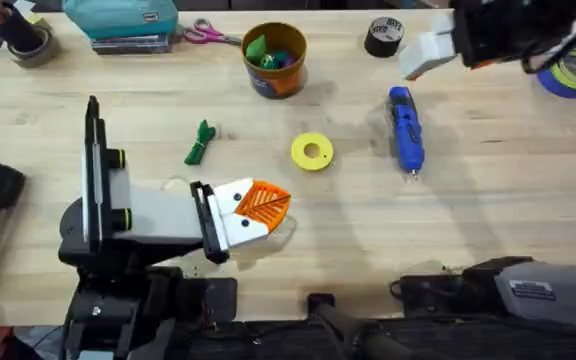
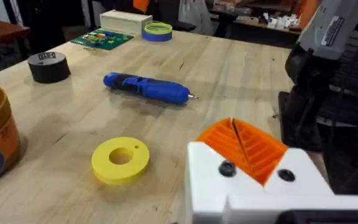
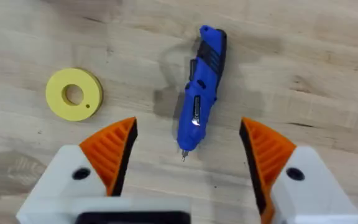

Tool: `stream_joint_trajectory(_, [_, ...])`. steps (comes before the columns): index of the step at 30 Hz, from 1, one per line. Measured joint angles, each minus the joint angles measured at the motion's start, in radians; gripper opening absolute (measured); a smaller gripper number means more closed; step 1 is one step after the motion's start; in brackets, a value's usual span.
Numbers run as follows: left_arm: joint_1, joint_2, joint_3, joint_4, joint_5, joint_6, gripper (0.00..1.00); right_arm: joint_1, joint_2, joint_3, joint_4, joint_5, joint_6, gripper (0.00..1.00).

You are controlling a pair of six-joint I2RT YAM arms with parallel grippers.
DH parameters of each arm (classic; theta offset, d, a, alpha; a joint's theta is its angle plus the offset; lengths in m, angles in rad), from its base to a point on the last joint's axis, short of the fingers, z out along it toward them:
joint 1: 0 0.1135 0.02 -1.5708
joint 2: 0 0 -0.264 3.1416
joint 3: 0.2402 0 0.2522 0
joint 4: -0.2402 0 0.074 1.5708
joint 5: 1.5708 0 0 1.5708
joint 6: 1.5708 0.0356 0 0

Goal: Pick up the gripper from the table and insert it into the empty holder that is missing its gripper. Then pick up a screw, insert it into the mounting hole, and use the screwdriver to tighten it. Finally, clean up the table by picking up the vegetable and placing it into the bucket.

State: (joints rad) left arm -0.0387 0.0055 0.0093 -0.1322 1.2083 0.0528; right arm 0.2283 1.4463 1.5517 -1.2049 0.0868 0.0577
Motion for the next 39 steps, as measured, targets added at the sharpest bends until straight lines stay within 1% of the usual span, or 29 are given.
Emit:
stream_joint_trajectory(6, [0.0,0.0,0.0,0.0,0.0,0.0,0.012,0.0,0.058,-0.007,0.016,0.0,0.019,0.996])
stream_joint_trajectory(11, [0.0,0.0,0.0,0.0,0.0,0.0,0.012,-0.005,0.064,-0.093,0.097,-0.001,0.025,0.997])
stream_joint_trajectory(15, [0.0,0.0,0.0,0.0,0.0,0.0,0.012,-0.039,0.072,-0.175,0.151,-0.002,0.016,0.996])
stream_joint_trajectory(19, [0.0,0.0,0.0,0.0,0.0,0.0,0.012,-0.092,0.12,-0.217,0.165,-0.032,-0.018,0.996])
stream_joint_trajectory(21, [0.0,0.0,0.0,0.0,0.0,0.0,0.012,-0.116,0.159,-0.222,0.175,-0.05,-0.031,0.997])
stream_joint_trajectory(22, [0.0,0.0,0.0,0.0,0.0,0.0,0.012,-0.142,0.212,-0.222,0.213,-0.081,-0.057,0.996])
stream_joint_trajectory(23, [0.0,0.0,0.0,0.0,0.0,0.0,0.012,-0.146,0.226,-0.222,0.225,-0.09,-0.061,0.996])
stream_joint_trajectory(33, [0.0,0.0,0.0,0.0,0.0,0.0,0.012,-0.146,0.347,-0.222,0.303,-0.122,-0.082,0.997])
stream_joint_trajectory(39, [0.0,0.0,0.0,0.0,0.0,0.0,0.012,-0.146,0.385,-0.222,0.349,-0.121,-0.084,0.996])
